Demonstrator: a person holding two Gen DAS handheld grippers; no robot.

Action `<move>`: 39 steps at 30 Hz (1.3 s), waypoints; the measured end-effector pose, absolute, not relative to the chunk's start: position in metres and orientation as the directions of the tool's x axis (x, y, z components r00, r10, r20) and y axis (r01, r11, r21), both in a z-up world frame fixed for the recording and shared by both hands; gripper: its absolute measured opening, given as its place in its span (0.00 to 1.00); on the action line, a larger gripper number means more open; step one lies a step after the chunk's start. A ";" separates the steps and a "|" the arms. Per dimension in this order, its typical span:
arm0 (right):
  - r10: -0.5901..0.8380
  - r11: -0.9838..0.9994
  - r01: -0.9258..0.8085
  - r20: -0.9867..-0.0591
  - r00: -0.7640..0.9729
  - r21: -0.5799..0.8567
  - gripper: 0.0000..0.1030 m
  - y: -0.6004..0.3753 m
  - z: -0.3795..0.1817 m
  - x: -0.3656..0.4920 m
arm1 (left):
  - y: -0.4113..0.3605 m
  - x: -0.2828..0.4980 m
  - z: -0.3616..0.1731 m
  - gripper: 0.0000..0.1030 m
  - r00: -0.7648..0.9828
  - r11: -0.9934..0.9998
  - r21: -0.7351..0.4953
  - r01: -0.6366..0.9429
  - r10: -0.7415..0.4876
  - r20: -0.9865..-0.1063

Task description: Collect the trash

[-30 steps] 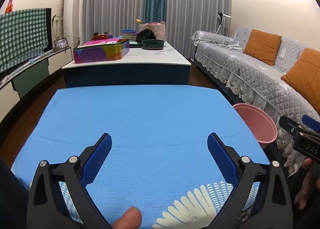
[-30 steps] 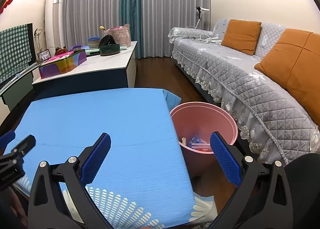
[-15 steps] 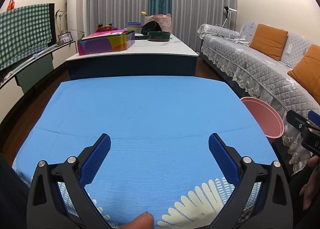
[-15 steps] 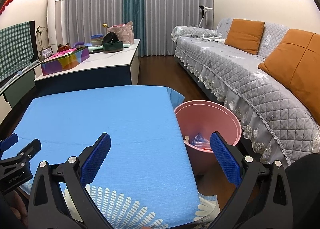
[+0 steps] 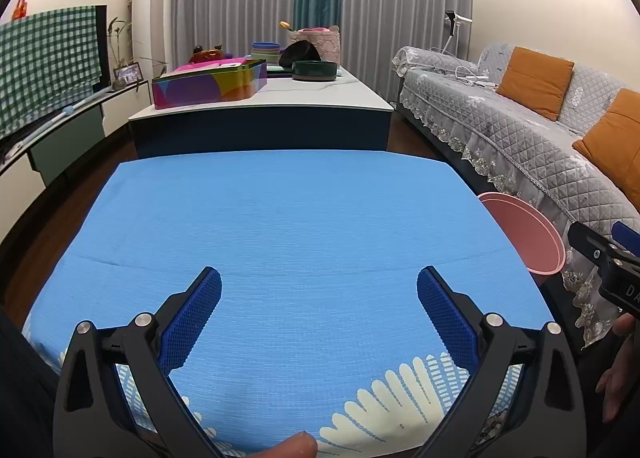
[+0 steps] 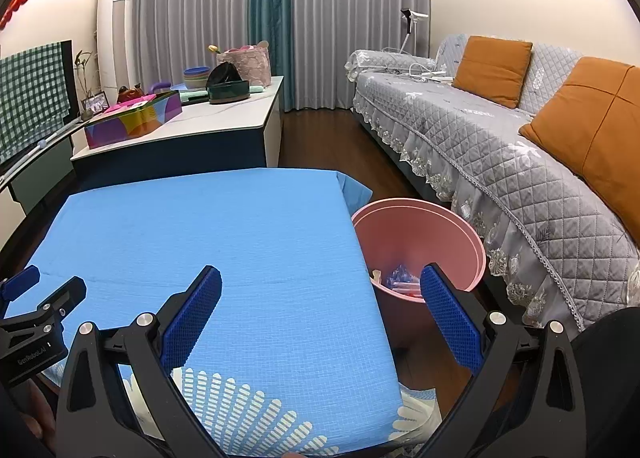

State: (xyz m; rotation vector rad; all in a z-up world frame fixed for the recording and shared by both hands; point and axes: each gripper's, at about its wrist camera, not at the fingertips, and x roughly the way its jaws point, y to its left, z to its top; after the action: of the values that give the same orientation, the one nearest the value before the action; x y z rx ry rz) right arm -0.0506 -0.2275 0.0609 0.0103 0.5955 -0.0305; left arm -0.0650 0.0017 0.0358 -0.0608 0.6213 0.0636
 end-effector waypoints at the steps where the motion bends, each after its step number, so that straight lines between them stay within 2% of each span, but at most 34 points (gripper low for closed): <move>1: -0.025 1.000 0.032 -0.561 0.828 0.001 0.95 -0.228 0.061 -0.050 | 0.002 -0.065 0.036 0.92 0.811 0.996 -0.037 -0.078 0.042 -0.583; 39: -0.025 0.999 0.033 -0.560 0.828 0.004 0.95 -0.230 0.061 -0.051 | -0.001 -0.065 0.036 0.92 0.811 0.997 -0.033 -0.073 0.040 -0.584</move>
State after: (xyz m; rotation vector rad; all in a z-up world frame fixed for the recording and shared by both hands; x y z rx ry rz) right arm -0.0506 -0.2296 0.0613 0.0138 0.5941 -0.0310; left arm -0.0652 -0.0011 0.0358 -0.0546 0.6227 0.0607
